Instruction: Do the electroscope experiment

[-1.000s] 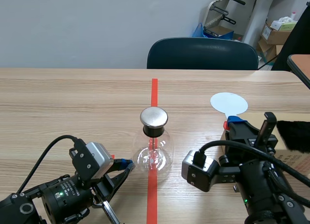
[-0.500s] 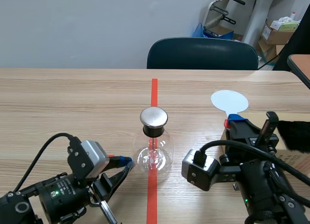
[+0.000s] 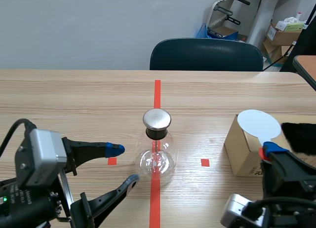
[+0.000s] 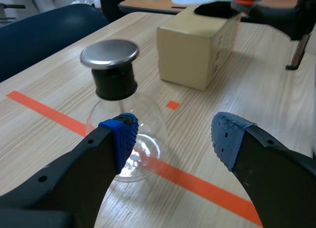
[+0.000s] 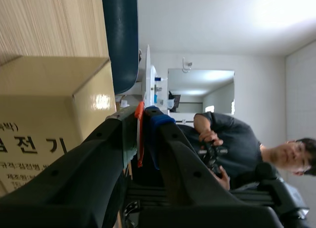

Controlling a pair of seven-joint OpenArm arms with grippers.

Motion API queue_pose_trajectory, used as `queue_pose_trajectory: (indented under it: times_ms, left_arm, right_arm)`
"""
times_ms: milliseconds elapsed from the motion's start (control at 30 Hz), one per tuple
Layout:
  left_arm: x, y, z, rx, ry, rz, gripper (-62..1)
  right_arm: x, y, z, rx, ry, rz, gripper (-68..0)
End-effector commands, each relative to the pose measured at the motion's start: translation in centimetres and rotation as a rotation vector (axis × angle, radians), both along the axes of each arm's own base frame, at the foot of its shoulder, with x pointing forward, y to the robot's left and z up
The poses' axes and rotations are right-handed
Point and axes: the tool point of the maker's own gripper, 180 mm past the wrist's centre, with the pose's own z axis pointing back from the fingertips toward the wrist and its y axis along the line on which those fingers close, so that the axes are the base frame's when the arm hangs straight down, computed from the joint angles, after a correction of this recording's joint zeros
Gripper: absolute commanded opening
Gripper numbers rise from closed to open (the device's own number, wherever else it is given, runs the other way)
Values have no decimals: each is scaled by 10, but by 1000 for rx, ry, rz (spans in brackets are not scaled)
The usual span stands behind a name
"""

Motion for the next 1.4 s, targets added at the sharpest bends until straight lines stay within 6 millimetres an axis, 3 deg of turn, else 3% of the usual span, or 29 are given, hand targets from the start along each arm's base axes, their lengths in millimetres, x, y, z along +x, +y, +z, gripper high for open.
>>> queue_pose_trajectory:
  times_ms: [0, 133, 333, 700, 900, 1133, 1367]
  left_arm:
    - [-3, -3, 15, -44, -7, -9, -247]
    - [-12, -6, 32, -56, -9, -35, -247]
    - [-26, -6, 41, -20, -11, -49, -247]
    - [-50, -1, 67, 13, -52, -25, -247]
    - [-55, 1, 69, 20, -50, -22, -248]
    - [-75, -3, 73, 27, -120, -109, -253]
    - [-77, -3, 78, 1, -126, -125, -253]
  right_arm:
    - [8, -5, 21, 8, -98, -9, -665]
    - [6, -14, 13, 5, -80, -1, -665]
    - [11, -23, -11, 0, -35, -23, -665]
    - [21, -27, -26, 2, -15, -33, -667]
    - [20, -27, -36, -7, 9, -30, -667]
    - [22, -27, -36, -9, 6, -26, -666]
    - [23, -28, -35, -10, 3, -30, -666]
